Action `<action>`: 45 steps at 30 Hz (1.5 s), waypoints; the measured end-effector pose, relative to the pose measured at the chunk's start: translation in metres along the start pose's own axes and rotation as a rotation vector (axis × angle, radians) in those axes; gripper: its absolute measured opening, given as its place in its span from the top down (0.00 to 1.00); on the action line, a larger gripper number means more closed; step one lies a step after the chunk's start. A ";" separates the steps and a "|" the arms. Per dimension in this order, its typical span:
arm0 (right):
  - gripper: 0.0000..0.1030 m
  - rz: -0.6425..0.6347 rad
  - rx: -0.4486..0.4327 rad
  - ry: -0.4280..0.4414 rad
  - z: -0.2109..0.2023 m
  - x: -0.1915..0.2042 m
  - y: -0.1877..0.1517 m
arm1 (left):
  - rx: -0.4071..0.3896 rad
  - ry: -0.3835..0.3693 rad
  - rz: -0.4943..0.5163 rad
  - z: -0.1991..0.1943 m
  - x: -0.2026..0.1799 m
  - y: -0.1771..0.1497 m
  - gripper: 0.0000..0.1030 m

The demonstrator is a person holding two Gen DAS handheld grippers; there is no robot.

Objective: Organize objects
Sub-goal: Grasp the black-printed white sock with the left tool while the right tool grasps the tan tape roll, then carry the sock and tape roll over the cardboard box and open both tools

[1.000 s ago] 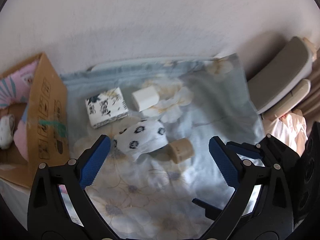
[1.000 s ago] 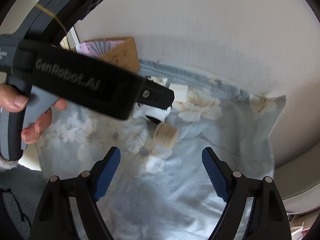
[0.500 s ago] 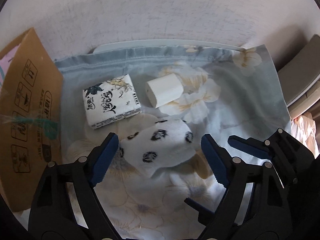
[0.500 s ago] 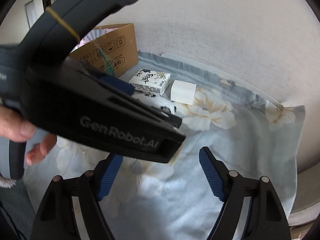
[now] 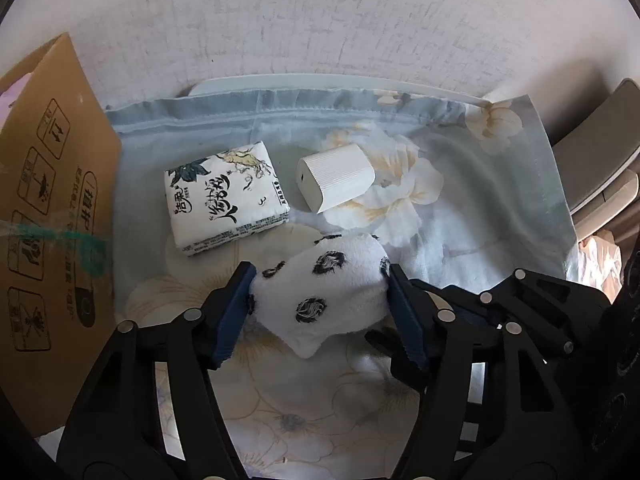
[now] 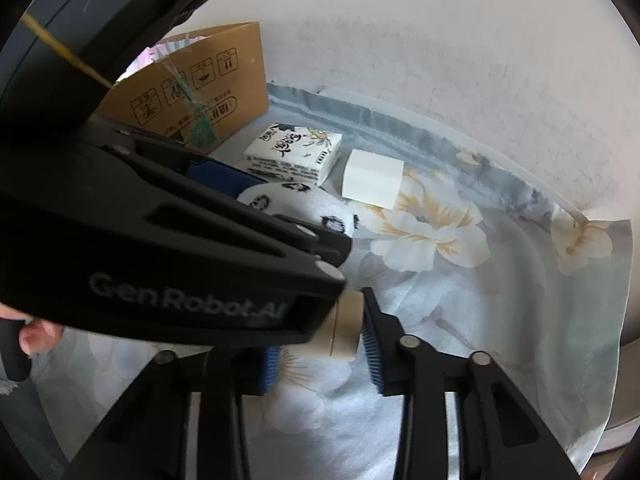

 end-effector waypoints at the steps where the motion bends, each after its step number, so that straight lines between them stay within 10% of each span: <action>1: 0.74 0.002 -0.001 0.002 -0.001 0.000 0.000 | -0.006 -0.001 -0.002 -0.002 0.000 0.001 0.41; 23: 0.75 0.021 -0.069 -0.012 -0.068 -0.001 0.024 | -0.194 -0.079 0.008 -0.095 0.002 0.022 0.41; 45: 0.75 -0.041 -0.113 0.094 -0.091 0.077 0.180 | -0.272 0.042 -0.065 -0.182 0.144 0.055 0.41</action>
Point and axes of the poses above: each gripper's, at about its wrist camera, not at the fingertips, and z roughly the way its jaws point, x to its left, y to its top, the point moved 10 cm from there along z, roughly the way its jaws point, and after that the axes turned 5 degrees about y, right-handed, at the moved point
